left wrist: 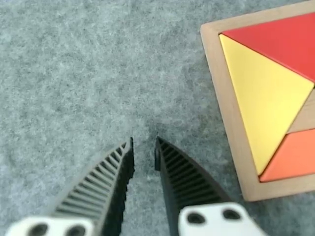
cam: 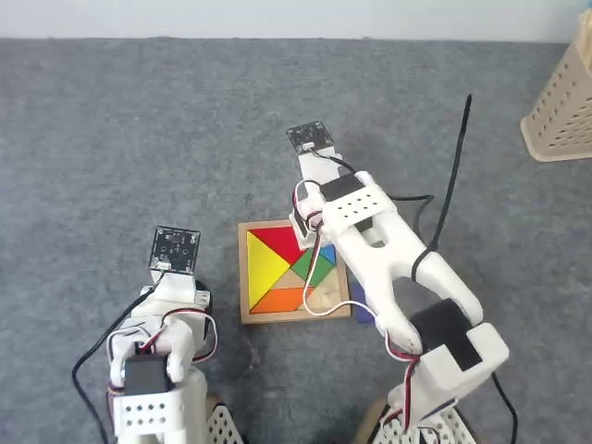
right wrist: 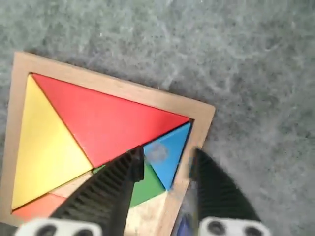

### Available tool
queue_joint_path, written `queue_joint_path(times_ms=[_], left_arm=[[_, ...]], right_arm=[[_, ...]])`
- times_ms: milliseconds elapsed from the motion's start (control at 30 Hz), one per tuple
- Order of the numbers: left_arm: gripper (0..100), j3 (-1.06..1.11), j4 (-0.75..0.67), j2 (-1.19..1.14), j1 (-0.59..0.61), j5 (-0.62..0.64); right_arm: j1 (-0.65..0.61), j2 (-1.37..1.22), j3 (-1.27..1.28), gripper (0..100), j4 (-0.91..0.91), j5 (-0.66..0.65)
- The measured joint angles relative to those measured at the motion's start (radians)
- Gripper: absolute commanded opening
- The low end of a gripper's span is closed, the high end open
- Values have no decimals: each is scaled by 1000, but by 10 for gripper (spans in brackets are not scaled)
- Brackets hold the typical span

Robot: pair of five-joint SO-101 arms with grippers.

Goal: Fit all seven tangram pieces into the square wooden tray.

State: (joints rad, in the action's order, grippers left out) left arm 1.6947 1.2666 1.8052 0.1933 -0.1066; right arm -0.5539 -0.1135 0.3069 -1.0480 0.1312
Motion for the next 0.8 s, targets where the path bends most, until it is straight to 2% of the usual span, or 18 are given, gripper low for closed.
queue_joint_path(times_ms=[167, 400, 533, 667, 800], left_arm=[[71, 0, 0, 0, 0, 0], [71, 0, 0, 0, 0, 0], [71, 0, 0, 0, 0, 0], [71, 0, 0, 0, 0, 0], [71, 0, 0, 0, 0, 0]], right_arm=[[66, 166, 51, 13, -92, -91], [138, 437, 325, 16, -141, -315], [140, 520, 489, 19, -157, -413], [141, 542, 571, 101, -219, -523], [121, 554, 618, 165, -226, -551]])
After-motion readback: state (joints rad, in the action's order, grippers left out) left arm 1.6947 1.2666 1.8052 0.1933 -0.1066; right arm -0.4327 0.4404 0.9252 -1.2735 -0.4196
